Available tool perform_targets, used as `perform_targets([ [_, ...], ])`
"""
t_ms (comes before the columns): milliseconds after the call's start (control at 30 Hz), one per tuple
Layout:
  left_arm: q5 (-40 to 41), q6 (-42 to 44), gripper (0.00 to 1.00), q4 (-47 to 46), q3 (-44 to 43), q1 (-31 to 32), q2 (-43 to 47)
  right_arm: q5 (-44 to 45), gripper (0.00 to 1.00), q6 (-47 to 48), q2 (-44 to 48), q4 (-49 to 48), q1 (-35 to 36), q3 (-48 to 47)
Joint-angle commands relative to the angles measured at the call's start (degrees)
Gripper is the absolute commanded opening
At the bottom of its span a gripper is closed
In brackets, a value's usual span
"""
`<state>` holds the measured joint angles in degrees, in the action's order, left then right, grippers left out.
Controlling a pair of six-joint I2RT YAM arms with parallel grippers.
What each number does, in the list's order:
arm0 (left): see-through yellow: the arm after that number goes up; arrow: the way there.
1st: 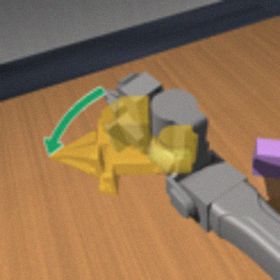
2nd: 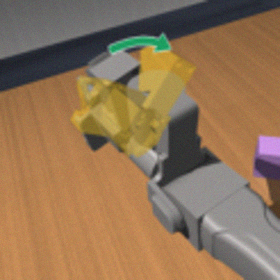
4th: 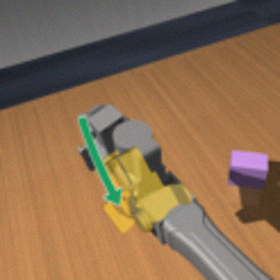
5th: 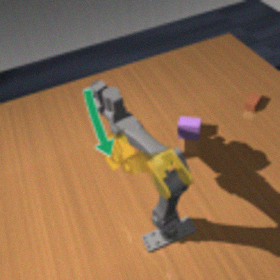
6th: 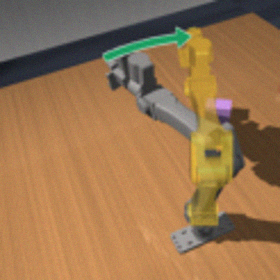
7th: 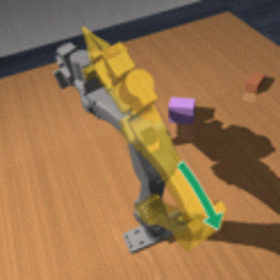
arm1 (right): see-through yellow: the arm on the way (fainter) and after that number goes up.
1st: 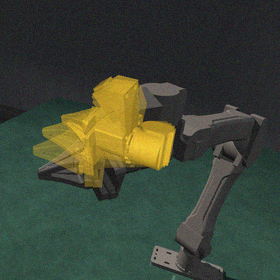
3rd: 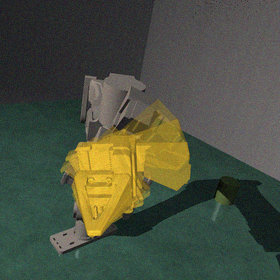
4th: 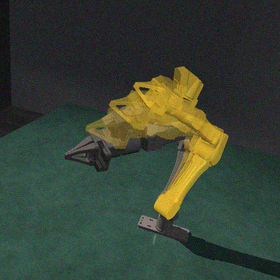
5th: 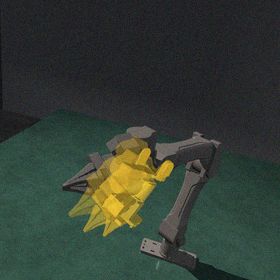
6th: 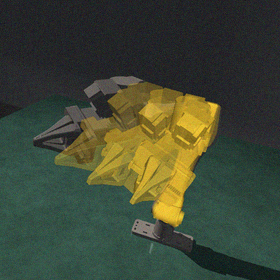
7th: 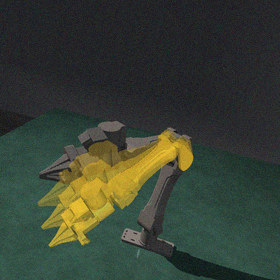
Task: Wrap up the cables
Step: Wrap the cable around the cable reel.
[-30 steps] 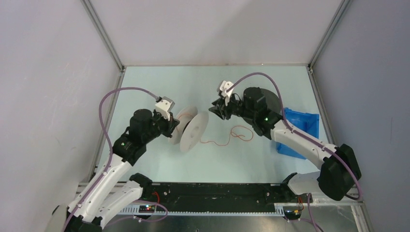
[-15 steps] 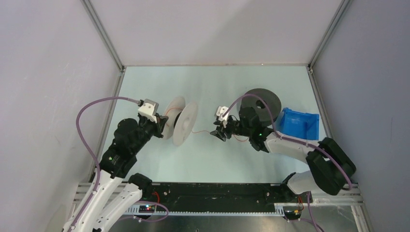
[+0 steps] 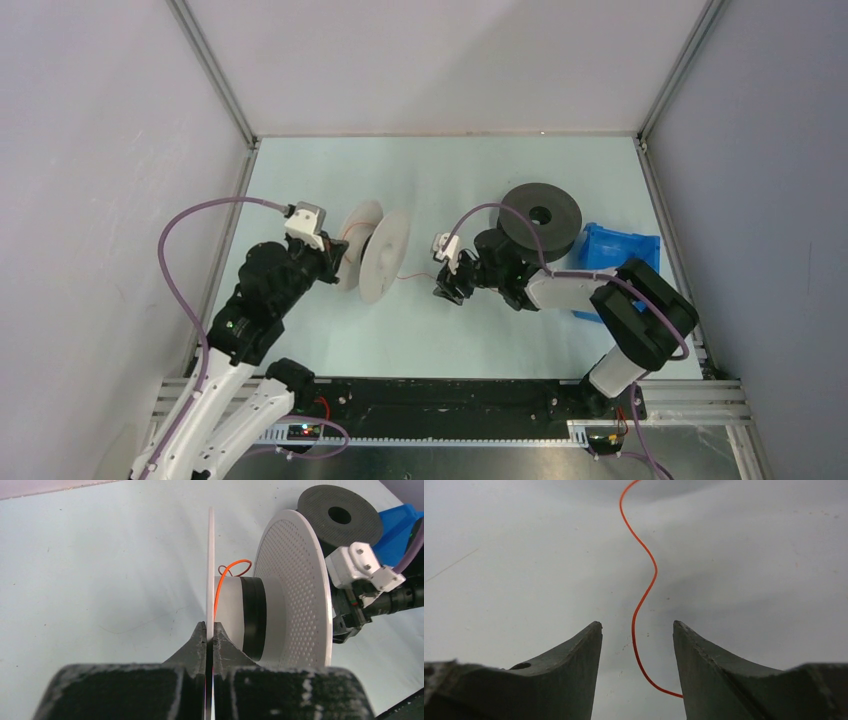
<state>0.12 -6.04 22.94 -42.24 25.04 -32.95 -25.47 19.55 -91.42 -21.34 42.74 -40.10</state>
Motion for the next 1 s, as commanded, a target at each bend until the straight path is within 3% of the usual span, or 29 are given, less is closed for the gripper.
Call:
perform_targets([
  [0, 2.52, -4.39, 0.0, -5.27, -4.54, -0.91, 0.8, 0.47, 0.57, -0.62, -2.26, -2.02, -0.66, -2.18],
  [100, 2.91, -6.9, 0.0, -5.33, -4.94, -1.45, 0.88, 0.65, 0.54, -1.98, -3.85, -2.34, -1.22, -2.27],
  [167, 2.98, -8.59, 0.0, -5.28, -5.36, -1.98, 0.79, -0.46, 0.44, -3.04, -4.11, -2.35, -1.88, -2.27],
  [267, 4.86, -13.57, 0.0, -5.21, -5.73, -3.47, 0.59, -0.68, 0.17, -4.45, -3.51, -1.72, -2.16, -2.27],
  [333, 7.53, -17.98, 0.0, -5.23, -5.78, -4.71, 0.47, -0.71, 0.05, -5.48, -2.62, -0.93, -1.81, -2.27],
  [400, 9.02, -21.02, 0.0, -5.28, -5.76, -6.14, 0.34, -0.73, 0.0, -6.62, -1.33, 0.12, -0.93, -2.27],
  [567, 11.28, -24.82, 0.0, -5.24, -6.75, -9.11, -1.3, 0.9, 0.0, -8.49, 2.09, 3.39, 4.21, -2.03],
  [767, 9.02, -28.7, 0.0, -5.32, -7.76, -15.96, -5.03, 5.48, 0.0, -9.29, 11.07, 9.41, 12.8, -0.4],
  [967, 6.75, -32.82, 0.0, -5.74, -7.75, -20.14, -7.54, 11.76, 0.0, -9.94, 12.73, 9.97, 20.47, -0.03],
])
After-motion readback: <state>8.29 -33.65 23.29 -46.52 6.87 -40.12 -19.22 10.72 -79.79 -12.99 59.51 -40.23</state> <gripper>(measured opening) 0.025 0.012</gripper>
